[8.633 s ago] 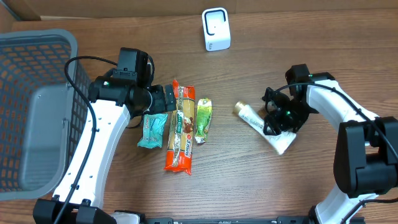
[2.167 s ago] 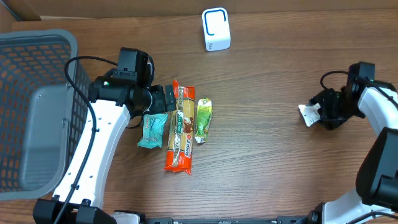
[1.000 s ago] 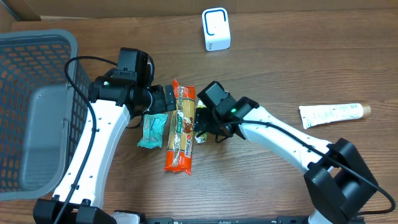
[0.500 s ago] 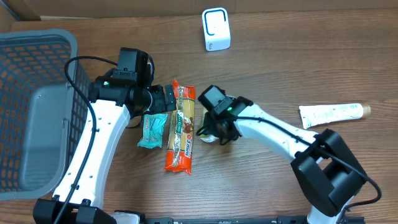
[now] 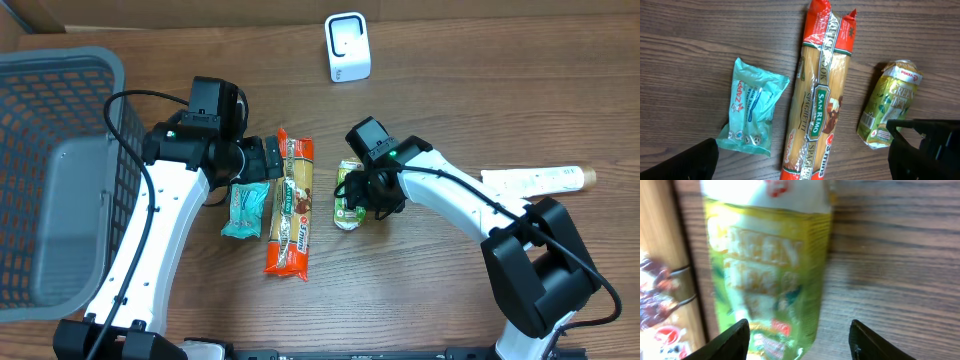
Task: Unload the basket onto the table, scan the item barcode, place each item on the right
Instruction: 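Reach the right gripper to the green tea pouch and grasp it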
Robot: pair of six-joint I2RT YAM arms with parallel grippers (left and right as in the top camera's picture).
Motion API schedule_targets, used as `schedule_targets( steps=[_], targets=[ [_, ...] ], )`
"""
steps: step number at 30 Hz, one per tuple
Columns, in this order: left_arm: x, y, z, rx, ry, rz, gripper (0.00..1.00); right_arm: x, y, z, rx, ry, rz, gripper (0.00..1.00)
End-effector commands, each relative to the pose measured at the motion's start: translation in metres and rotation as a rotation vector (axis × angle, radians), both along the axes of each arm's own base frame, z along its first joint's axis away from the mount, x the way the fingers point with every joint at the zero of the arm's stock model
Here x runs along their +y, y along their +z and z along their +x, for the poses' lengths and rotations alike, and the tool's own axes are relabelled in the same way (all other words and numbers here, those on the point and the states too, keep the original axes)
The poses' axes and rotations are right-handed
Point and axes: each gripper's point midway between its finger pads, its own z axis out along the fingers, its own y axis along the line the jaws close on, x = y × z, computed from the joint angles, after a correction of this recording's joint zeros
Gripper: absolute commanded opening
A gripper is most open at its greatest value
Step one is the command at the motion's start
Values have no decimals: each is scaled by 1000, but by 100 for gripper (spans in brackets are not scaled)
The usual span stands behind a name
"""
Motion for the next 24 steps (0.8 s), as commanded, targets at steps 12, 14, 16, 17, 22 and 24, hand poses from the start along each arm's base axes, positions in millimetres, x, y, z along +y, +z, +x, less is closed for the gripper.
schedule_targets(
  steps=[12,14,16,17,22,24],
  targets=[
    [0,0,2,1,-3,-7,100,19,-19,-9,-126,-120,-205,73],
    [0,0,2,1,-3,-7,100,15,-24,-8,-128,-121,-229,67],
    [0,0,2,1,-3,-7,100,13,-30,-8,-123,-122,-244,62],
    [0,0,2,2,-3,-7,100,12,-31,-8,-121,-124,-249,59],
    [0,0,2,1,-3,-7,100,9,-34,-9,-113,-120,-260,30],
    [0,0,2,2,-3,-7,100,9,-34,-9,-113,-96,-264,21]
  ],
)
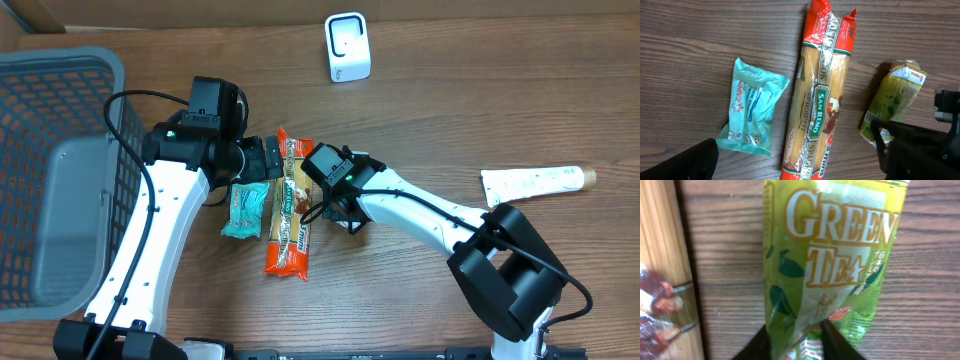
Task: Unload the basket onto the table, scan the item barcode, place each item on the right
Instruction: 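Reach the right gripper to the green tea pouch and grasp it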
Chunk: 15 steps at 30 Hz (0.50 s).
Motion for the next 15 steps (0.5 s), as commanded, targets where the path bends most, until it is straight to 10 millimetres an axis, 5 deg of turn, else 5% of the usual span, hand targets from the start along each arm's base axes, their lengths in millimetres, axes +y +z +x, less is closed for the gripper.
schedule_targets(
  steps=[1,3,7,11,15],
  targets=[
    [1,0,2,1,-3,-7,100,-16,-19,-3,25,12,-77,18],
    [1,0,2,1,-3,-7,99,-16,-19,-3,28,34,-78,4],
    [1,0,2,1,-3,-7,100,-4,-7,-4,59,65,-14,4],
    [1,0,2,1,-3,-7,100,13,32,2,61,159,154,4],
    [1,0,2,1,-3,-7,99,1,63,11,40,209,234,4]
  ],
)
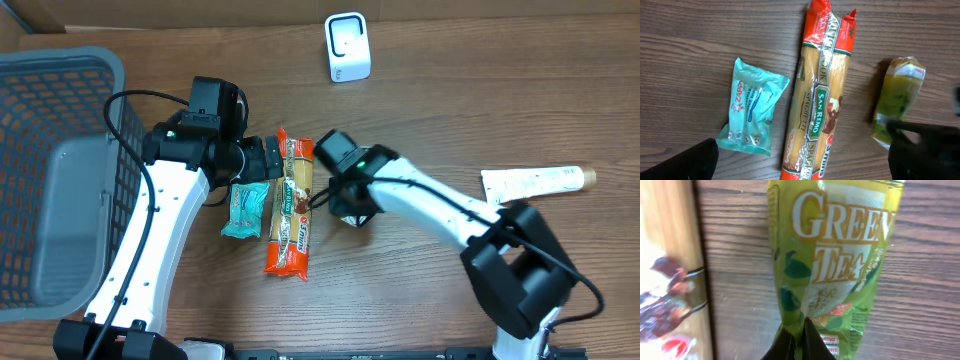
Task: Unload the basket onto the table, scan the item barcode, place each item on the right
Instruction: 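Reach the right gripper to the green tea pouch and grasp it, then lift the green tea pouch and move it rightward with the right gripper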
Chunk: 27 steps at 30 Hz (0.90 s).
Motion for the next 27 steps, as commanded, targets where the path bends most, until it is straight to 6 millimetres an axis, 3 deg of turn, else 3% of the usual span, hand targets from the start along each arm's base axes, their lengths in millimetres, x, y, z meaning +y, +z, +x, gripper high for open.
schedule_targets(
  steps=[1,8,17,27],
  targets=[
    [1,0,2,1,-3,-7,100,5,48,7,-25,112,169,4],
    [1,0,2,1,-3,-7,100,-7,55,10,85,150,385,4],
    [1,0,2,1,-3,-7,99,-64,45,27,157,-16,499,4],
    [1,0,2,1,-3,-7,100,-129,13,28,181,-190,386,4]
  ],
)
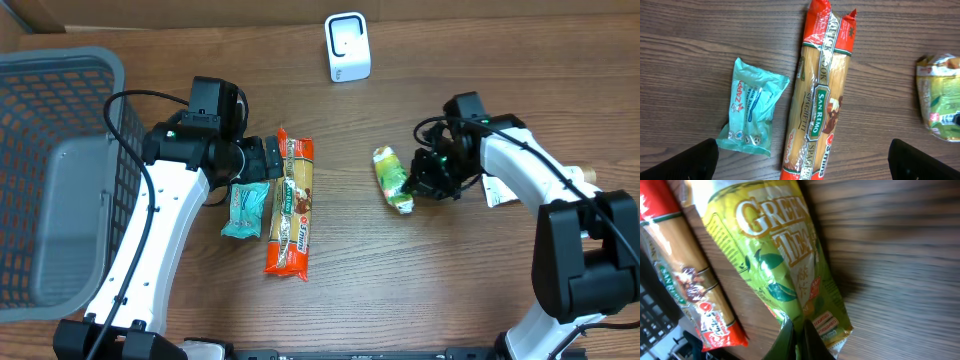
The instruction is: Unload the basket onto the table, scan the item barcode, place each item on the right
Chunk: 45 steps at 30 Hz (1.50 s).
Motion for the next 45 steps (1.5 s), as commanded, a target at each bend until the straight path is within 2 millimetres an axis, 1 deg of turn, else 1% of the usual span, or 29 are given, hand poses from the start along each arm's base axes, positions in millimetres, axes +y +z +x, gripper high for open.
schedule_targets(
  steps=[1,7,10,15,19,20,21,22,23,25,26,28,31,35,37,38,39,42,43,45],
  targets=[
    [1,0,2,1,-3,-7,100,-19,4,6,-51,-18,-59,4],
    [1,0,2,1,-3,-7,100,-20,3,7,-61,-5,-75,4],
    [1,0,2,1,-3,-7,100,-10,6,3,-79,51,-41,4],
    [1,0,2,1,-3,-7,100,4,10,0,-109,110,-70,4],
    [1,0,2,1,-3,-7,100,24,15,-3,-151,183,-108,4],
    [1,0,2,1,-3,-7,100,29,16,-5,-162,208,-123,7],
    [1,0,2,1,-3,-7,100,35,16,-8,-176,248,-126,16],
    [1,0,2,1,-3,-7,100,42,18,-12,-189,289,-124,30],
    [1,0,2,1,-3,-7,100,45,18,-13,-192,303,-135,40],
    [1,0,2,1,-3,-7,100,48,20,-15,-192,316,-147,46],
    [1,0,2,1,-3,-7,100,49,23,-16,-192,320,-146,47],
    [1,0,2,1,-3,-7,100,54,27,-15,-197,322,-137,47],
    [1,0,2,1,-3,-7,99,64,34,-14,-214,332,-112,43],
    [1,0,2,1,-3,-7,99,55,28,-17,-178,298,-174,43],
    [1,0,2,1,-3,-7,100,59,29,-24,-157,310,-149,43],
    [1,0,2,1,-3,-7,100,73,32,-34,-142,339,-104,41],
    [1,0,2,1,-3,-7,100,82,33,-39,-141,361,-79,40],
    [1,0,2,1,-3,-7,100,103,33,-49,-153,392,-61,40],
    [1,0,2,1,-3,-7,99,106,31,-50,-156,382,-69,40],
    [1,0,2,1,-3,-7,100,112,21,-50,-164,334,-107,40]
  ],
)
